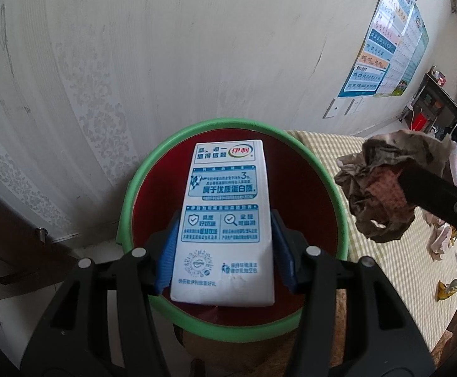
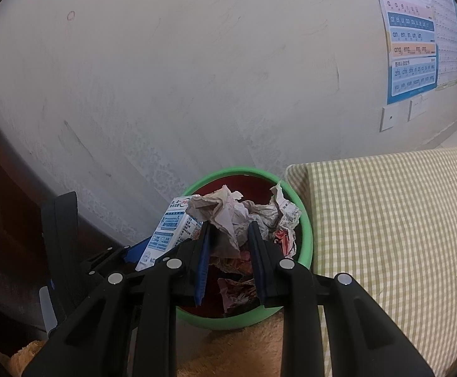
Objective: Collect trash
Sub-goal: 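Carry the milk carton and paper ball to the bin and open both grippers, then grasp the pink-white wrapper with the left gripper while the right grasps the yellow striped wrapper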
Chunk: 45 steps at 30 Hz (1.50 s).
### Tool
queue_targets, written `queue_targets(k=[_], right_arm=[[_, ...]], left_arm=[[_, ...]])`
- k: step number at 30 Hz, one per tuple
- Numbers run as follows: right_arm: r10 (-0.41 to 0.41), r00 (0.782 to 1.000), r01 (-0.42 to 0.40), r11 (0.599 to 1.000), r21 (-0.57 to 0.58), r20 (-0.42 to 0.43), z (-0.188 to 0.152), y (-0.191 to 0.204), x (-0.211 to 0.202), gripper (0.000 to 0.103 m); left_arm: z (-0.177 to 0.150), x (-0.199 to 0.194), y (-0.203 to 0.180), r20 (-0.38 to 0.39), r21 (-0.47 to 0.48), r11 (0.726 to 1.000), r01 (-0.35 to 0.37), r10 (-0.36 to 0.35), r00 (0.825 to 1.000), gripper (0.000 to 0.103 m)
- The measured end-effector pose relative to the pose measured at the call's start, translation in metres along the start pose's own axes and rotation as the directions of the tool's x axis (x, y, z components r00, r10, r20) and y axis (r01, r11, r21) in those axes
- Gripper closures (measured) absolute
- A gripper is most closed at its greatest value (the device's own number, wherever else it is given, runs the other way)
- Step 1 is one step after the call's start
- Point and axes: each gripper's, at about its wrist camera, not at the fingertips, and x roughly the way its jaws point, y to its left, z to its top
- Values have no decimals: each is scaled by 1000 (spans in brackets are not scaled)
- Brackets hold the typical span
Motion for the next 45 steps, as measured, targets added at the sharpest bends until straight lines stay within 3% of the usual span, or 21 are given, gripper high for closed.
queue_targets(k=[6, 9, 20, 26, 31, 35, 38, 42, 45], right_arm=[[4, 1000, -4, 1000, 9, -9, 2, -1, 6, 77], [8, 1000, -8, 1000, 19, -11, 2, -3, 8, 67], [-1, 1000, 0, 998, 64, 18, -10, -15, -18, 62], [-115, 992, 112, 993, 44, 57, -46, -31, -62, 60], [-211, 978, 211, 974, 80, -8, -98, -53, -87, 56], [-333, 942, 334, 926, 177, -37, -133, -92, -114, 55], [-463, 886, 445, 835, 323, -23, -144, -135, -150, 46], [-581, 811, 537, 696, 476, -66, -161, -191, -188, 45], [-572, 813, 536, 659, 528, -110, -173, -222, -192, 45]], left_arm=[[0, 1, 2, -3, -9, 1000, -9, 9, 1000, 52], [1, 2, 4, -2, -26, 1000, -14, 14, 1000, 40], [2, -4, 1, 0, -27, 999, -18, 18, 1000, 36], [2, -10, -11, 14, -10, 1000, -12, 12, 1000, 33], [-2, -9, -26, -3, 18, 1000, 7, -7, 1000, 33], [-4, -9, -47, -17, 62, 998, 32, -31, 999, 33], [-7, -12, -66, -18, 101, 994, 47, -46, 999, 33], [-11, -15, -85, -20, 148, 987, 62, -59, 998, 32], [-15, -16, -105, -38, 181, 980, 83, -78, 996, 32]])
